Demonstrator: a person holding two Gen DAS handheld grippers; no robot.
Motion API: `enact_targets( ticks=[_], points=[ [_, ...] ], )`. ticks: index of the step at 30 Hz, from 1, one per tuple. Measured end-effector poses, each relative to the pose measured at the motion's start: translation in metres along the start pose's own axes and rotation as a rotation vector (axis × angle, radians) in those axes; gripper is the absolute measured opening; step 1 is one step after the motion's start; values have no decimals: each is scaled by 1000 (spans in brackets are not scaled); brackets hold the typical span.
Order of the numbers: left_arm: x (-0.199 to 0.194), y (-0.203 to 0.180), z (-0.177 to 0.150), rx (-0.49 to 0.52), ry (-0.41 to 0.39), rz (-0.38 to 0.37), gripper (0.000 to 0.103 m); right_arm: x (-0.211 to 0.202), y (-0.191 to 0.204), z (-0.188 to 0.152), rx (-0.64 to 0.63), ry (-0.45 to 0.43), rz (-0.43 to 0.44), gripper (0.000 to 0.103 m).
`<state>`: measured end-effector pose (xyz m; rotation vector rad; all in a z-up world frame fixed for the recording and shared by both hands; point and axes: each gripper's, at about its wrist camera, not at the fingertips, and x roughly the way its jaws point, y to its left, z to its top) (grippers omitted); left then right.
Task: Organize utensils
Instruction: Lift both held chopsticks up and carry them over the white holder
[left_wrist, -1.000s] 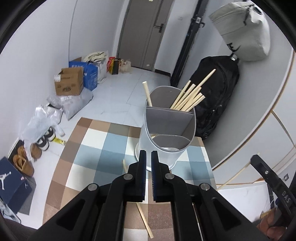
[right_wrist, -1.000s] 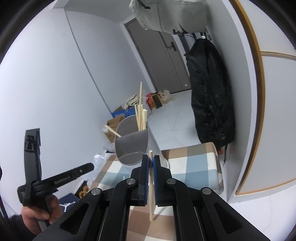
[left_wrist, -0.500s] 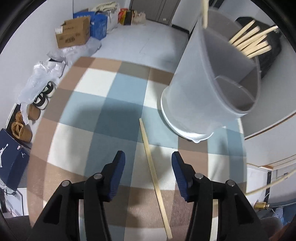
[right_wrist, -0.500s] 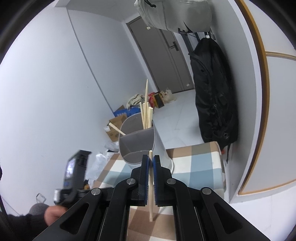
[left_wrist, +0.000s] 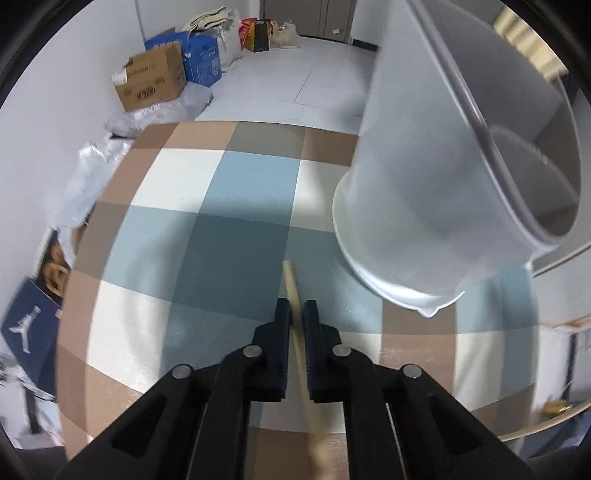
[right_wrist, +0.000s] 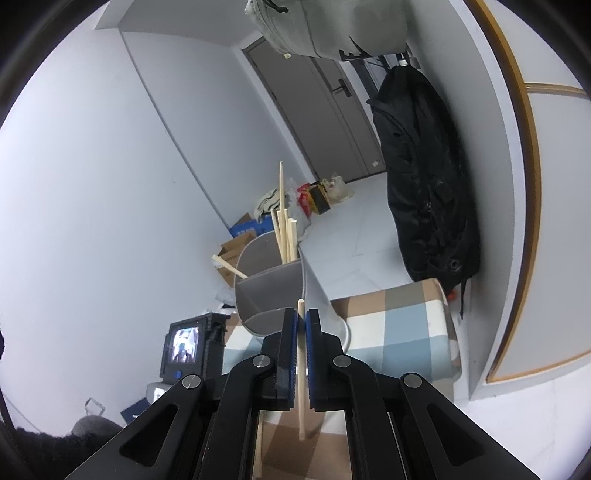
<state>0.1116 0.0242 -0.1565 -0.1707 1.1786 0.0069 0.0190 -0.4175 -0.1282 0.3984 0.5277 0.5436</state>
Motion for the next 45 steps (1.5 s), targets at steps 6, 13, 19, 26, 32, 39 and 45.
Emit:
enact_targets(
  ticks=[6, 13, 19, 26, 32, 39, 45],
  points=[
    [-30, 17, 0, -79, -116, -54, 2, -2, 1, -2, -2, 1, -1, 4],
    [-101, 14, -7, -65, -309, -136, 2, 0, 6, -3, -19, -2, -3, 4],
    [-127, 7, -12, -17, -389, -174, 2, -4, 15, -1, -49, -19, 5, 4],
    [-149, 3, -14, 63, -460, -193, 1, -4, 30, 3, -81, -28, 12, 4],
    [-167, 3, -17, 79, -494, -231, 1, -5, 38, 4, -93, -38, 24, 4],
    [-189, -3, -17, 99, -536, -267, 1, -8, 44, 8, -92, -51, 44, 4],
    [-214, -12, -8, 126, -574, -304, 1, -13, 53, 25, -103, -77, 61, 4]
  ],
)
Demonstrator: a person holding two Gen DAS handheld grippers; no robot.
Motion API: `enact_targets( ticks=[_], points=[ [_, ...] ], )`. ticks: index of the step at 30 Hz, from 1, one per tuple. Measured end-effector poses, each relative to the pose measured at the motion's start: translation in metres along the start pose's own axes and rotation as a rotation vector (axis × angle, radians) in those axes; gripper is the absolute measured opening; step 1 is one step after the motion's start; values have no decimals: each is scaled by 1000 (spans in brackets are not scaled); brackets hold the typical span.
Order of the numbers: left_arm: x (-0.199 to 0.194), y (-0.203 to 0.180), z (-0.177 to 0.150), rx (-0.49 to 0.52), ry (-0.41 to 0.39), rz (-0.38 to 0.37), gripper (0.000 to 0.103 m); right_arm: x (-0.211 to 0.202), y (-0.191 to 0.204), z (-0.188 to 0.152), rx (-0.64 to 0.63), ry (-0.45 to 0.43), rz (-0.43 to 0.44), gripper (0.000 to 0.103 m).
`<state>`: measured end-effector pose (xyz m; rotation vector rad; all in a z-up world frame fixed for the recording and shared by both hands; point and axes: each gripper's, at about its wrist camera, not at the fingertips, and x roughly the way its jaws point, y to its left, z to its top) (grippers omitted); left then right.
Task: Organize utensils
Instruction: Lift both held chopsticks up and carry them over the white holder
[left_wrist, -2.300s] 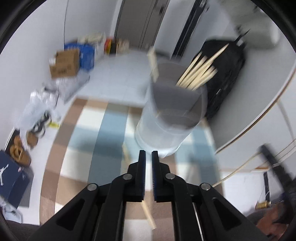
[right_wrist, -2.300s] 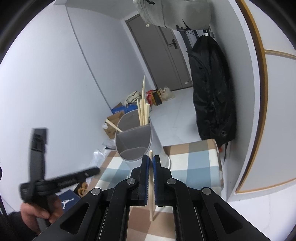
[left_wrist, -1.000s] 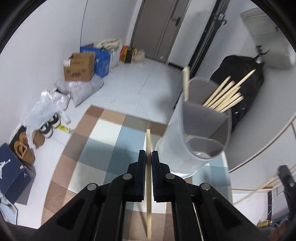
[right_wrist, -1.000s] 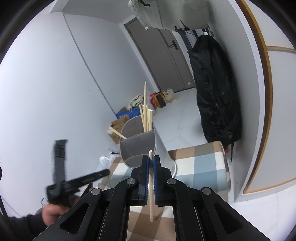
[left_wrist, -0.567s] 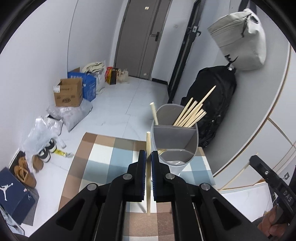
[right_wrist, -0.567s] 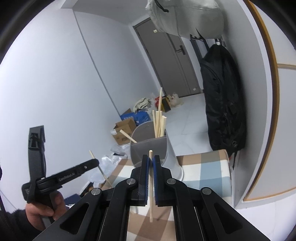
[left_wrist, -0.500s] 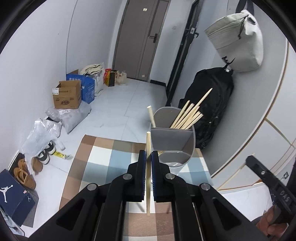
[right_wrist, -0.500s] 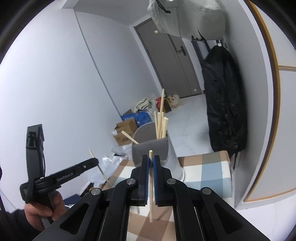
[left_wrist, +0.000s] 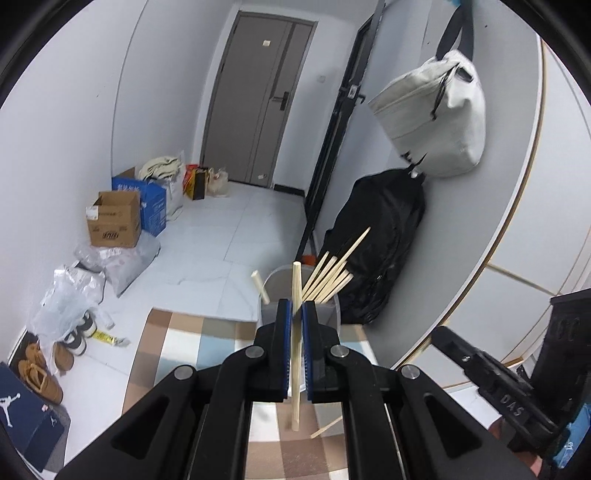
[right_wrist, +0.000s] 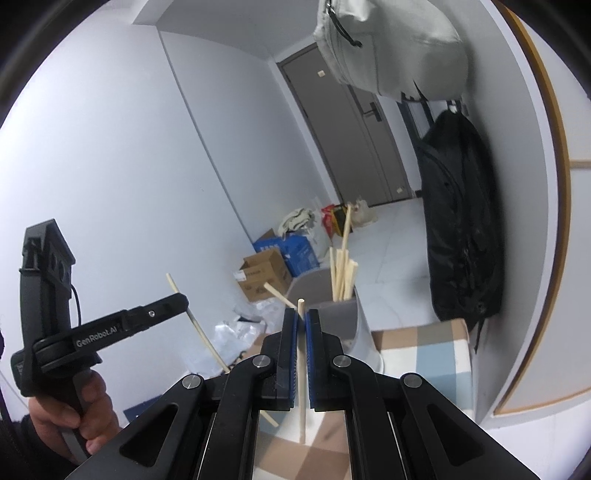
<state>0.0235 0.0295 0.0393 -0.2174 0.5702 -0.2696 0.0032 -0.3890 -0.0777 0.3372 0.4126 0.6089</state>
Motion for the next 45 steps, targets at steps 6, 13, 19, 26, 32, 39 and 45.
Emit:
enact_targets(
  ticks=[6, 13, 19, 26, 32, 39, 45],
  points=[
    [-5, -8, 32, 14, -37, -19, 1, 1, 9, 31, -20, -32, 3, 4],
    [-1, -13, 68, 28, -78, -25, 2, 10, 19, 78, -70, -82, -1, 4],
    [13, -13, 96, 29, -94, -27, 1, 29, 21, 113, -94, -116, -6, 4],
    [45, -9, 107, 71, -87, 12, 1, 62, 21, 137, -138, -127, -29, 4],
    [75, 3, 101, 73, -53, 14, 2, 89, 11, 134, -139, -110, -36, 4],
    [98, 10, 91, 86, -6, 2, 2, 113, -1, 120, -129, -81, -32, 4],
    [114, 11, 81, 121, 15, -21, 1, 132, -7, 101, -159, -39, -41, 4]
  ],
)
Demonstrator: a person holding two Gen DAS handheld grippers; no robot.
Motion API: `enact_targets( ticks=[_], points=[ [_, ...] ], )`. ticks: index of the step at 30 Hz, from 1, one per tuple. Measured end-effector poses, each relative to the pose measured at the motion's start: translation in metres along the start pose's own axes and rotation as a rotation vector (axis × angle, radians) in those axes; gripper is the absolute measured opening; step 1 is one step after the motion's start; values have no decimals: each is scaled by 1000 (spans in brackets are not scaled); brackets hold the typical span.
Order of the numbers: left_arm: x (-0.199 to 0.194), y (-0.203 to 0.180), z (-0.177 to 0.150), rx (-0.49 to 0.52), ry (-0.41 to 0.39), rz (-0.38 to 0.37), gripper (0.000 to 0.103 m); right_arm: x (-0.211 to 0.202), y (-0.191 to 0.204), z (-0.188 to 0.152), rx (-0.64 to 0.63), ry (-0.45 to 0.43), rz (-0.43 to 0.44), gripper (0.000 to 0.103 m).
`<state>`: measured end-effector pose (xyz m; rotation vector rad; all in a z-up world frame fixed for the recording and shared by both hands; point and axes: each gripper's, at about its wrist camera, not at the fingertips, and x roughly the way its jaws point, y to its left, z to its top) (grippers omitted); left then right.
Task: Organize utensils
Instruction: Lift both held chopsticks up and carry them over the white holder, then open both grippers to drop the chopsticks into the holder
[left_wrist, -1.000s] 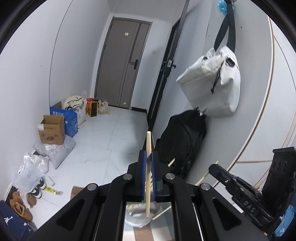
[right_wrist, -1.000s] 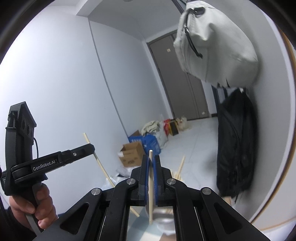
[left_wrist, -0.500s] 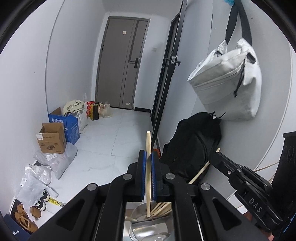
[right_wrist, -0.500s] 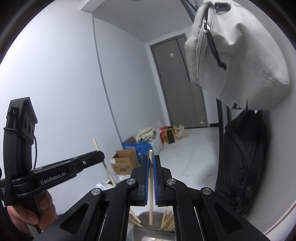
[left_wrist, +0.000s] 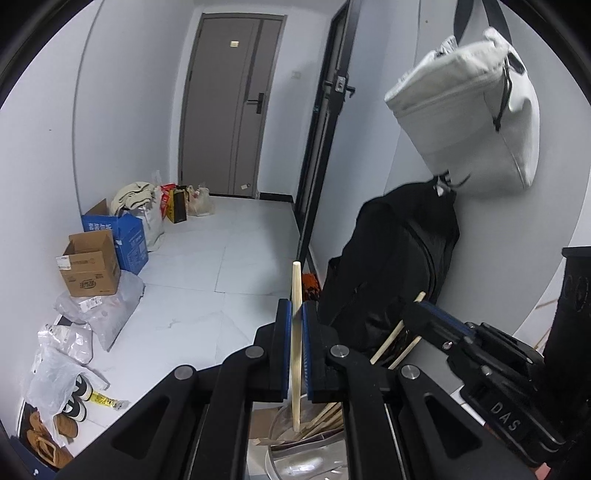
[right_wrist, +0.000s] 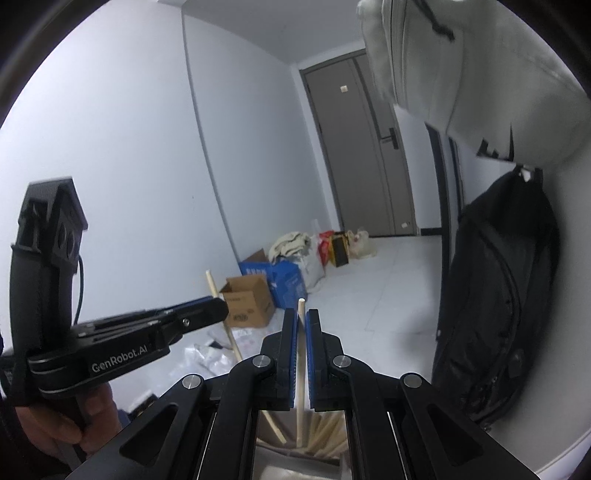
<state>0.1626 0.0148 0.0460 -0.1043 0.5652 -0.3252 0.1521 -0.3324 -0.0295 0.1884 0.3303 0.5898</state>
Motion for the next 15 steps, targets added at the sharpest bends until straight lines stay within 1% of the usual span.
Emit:
enact_targets(
  ticks=[4, 10, 13, 15],
  points=[
    [7, 0, -8, 13, 27, -21, 2, 7, -3, -14, 10, 38, 11, 4],
    [11, -3, -19, 54, 58, -85, 1, 12, -5, -27, 5, 68, 31, 4],
    [13, -5, -22, 69, 89, -100, 1, 10, -5, -34, -5, 82, 39, 4],
    [14, -7, -24, 81, 96, -94, 2, 12, -7, -37, 1, 94, 38, 4]
  ],
)
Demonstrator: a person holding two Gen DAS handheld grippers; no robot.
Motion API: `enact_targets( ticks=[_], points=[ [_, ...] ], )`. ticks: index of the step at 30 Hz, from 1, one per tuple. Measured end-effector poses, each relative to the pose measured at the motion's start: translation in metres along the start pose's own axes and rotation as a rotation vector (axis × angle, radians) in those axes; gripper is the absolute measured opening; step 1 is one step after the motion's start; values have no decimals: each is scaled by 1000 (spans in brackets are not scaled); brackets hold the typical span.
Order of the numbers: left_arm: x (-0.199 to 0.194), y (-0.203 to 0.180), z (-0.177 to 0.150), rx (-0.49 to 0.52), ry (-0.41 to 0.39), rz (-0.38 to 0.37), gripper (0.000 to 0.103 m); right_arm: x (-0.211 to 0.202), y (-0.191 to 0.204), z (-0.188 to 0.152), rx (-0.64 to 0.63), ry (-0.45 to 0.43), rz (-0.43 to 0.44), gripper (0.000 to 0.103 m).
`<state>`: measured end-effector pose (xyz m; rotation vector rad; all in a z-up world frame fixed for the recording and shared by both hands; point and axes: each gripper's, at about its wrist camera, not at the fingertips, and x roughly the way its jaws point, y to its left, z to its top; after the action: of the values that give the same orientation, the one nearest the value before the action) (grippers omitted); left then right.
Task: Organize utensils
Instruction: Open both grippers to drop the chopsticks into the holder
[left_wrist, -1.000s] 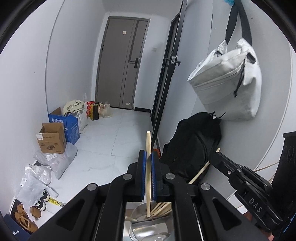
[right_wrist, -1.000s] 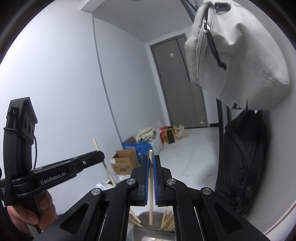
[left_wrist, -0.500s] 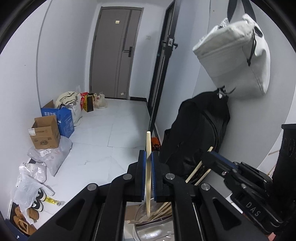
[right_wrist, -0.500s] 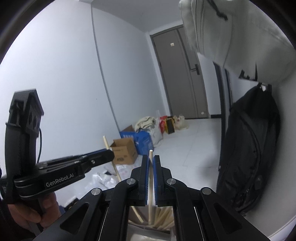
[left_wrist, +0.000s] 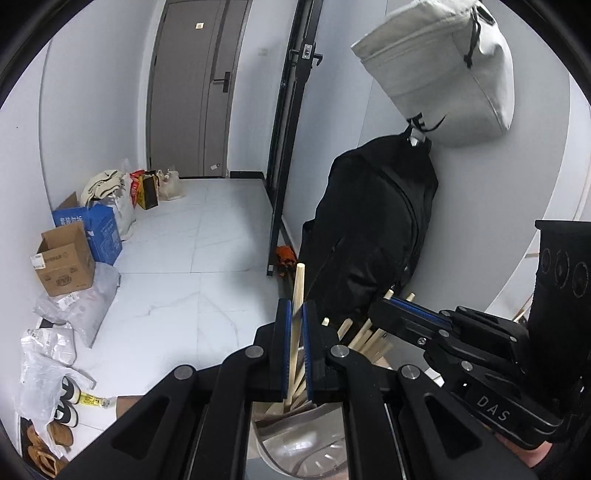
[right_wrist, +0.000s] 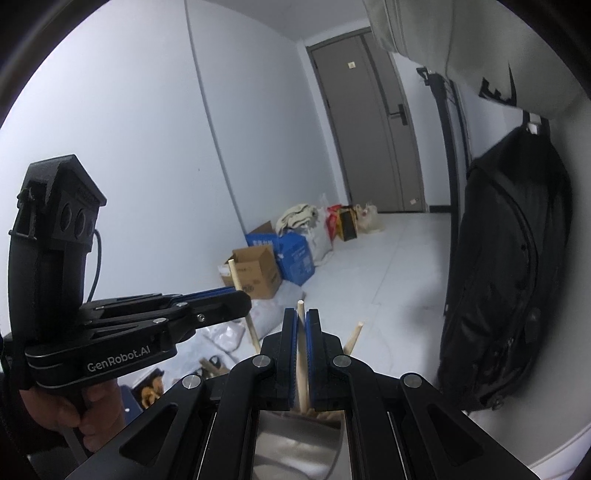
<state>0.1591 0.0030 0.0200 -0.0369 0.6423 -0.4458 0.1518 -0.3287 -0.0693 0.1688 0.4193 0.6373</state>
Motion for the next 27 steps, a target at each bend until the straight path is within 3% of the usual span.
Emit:
enact_targets(
  ticks=[8, 16, 19, 21, 23, 27],
  points=[
    [10, -2, -7, 19, 81, -49, 2, 6, -4, -5, 13, 43, 18, 4],
    [2, 3, -9, -24, 105, -84, 4, -5, -9, -4, 55, 40, 34, 4],
    [-2, 2, -7, -33, 113, -67, 20, -14, -11, -1, 78, 31, 45, 10],
    [-12, 2, -6, -46, 86, -51, 27, -22, -11, 0, 85, 13, 34, 31],
    [-22, 1, -7, -55, 65, -22, 35, -34, -13, 0, 113, -15, 32, 44],
    [-44, 0, -9, -85, 12, 38, 43, -58, -15, -2, 147, -52, 9, 51]
  ],
)
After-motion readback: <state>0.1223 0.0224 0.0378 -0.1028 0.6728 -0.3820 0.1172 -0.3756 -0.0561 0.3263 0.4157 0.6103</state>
